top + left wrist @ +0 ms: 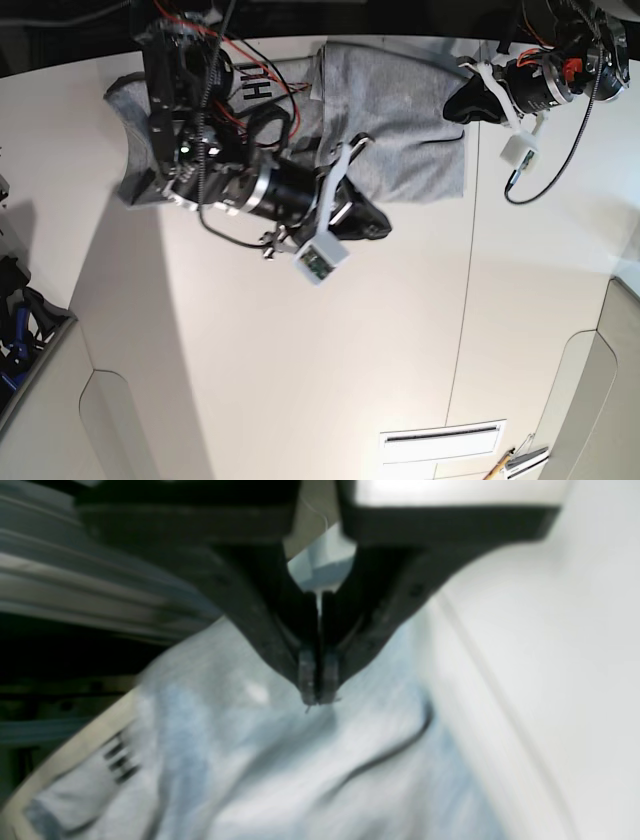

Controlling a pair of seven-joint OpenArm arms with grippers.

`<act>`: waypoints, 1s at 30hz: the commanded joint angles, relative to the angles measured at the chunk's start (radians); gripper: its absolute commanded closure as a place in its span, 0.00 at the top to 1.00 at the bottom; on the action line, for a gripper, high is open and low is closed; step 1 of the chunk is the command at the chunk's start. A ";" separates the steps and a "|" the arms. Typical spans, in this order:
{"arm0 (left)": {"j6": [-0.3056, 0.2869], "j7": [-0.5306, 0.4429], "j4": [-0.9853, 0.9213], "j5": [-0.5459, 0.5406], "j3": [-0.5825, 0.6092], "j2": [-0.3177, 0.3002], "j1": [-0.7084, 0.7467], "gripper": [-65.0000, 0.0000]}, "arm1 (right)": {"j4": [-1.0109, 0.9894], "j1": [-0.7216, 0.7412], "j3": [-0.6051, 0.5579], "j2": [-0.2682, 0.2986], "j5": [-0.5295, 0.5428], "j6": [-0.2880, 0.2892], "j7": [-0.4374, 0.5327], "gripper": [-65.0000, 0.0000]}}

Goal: Fold the T-shirt properly
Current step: 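Lift the collar end with the right gripper and fold it over the middle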

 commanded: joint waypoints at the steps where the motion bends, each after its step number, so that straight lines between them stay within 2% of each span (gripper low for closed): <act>1: -0.005 -0.024 -0.004 -0.015 -0.005 -0.010 -0.002 0.00 | -0.043 0.048 -0.034 -0.005 0.008 -0.003 0.024 0.00; 5: -0.005 -0.032 -0.077 -0.008 -0.005 -0.010 -0.002 0.00 | -0.299 0.171 -0.162 -0.018 0.008 -0.005 0.025 0.00; 10: -0.005 -0.032 -0.127 -0.010 -0.005 -0.010 -0.002 0.00 | -0.507 0.254 -0.246 -0.071 0.008 -0.004 0.046 0.00; 13: -0.005 -0.032 -0.127 -0.011 -0.005 -0.010 -0.002 0.00 | -0.541 0.257 -0.258 -0.095 0.008 -0.002 0.081 0.00; 22: -0.005 -0.032 -0.127 -0.018 -0.006 -0.010 -0.002 0.00 | -0.629 0.257 -0.263 -0.095 -0.008 -0.002 0.135 0.00; 25: -0.005 -0.032 -0.127 -0.018 -0.006 -0.010 -0.002 0.00 | -0.685 0.257 -0.263 -0.095 -0.044 -0.003 0.155 0.00; 28: -0.002 -0.031 -0.127 -0.018 -0.006 -0.010 -0.002 0.00 | -0.728 0.257 -0.263 -0.095 -0.109 -0.036 0.202 0.00; 30: 0.028 -0.031 -0.127 -0.018 -0.006 -0.010 -0.002 0.00 | -0.739 0.257 -0.262 -0.095 -0.155 -0.080 0.224 0.00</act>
